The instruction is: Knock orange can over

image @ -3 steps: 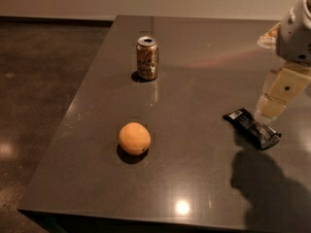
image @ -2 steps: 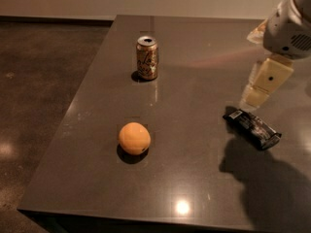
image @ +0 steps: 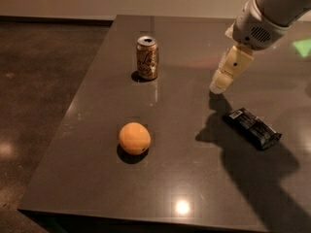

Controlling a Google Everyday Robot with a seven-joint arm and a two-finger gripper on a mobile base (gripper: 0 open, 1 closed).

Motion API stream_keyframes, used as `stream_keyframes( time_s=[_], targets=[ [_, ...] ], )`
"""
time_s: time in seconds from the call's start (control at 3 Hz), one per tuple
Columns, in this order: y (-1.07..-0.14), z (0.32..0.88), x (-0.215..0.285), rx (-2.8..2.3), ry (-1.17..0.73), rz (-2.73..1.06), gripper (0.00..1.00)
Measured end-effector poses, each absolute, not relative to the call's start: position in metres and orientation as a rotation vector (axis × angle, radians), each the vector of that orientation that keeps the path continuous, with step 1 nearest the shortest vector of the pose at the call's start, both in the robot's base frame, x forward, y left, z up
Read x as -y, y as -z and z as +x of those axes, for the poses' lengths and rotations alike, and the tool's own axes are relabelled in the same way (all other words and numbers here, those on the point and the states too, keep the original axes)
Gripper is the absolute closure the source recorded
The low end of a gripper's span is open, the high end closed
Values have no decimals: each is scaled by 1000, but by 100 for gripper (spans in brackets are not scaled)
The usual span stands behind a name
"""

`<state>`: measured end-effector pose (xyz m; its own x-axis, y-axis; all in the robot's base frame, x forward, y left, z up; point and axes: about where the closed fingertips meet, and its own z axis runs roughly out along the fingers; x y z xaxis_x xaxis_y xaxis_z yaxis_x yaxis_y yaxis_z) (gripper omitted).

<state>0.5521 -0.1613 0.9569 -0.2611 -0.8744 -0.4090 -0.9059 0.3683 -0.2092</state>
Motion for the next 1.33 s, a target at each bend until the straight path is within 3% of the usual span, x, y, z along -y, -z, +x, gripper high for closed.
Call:
stream_keyframes(
  time_s=[1.33],
  targets=[
    [-919, 652, 73, -2069, -197, -1402, 0]
  ],
)
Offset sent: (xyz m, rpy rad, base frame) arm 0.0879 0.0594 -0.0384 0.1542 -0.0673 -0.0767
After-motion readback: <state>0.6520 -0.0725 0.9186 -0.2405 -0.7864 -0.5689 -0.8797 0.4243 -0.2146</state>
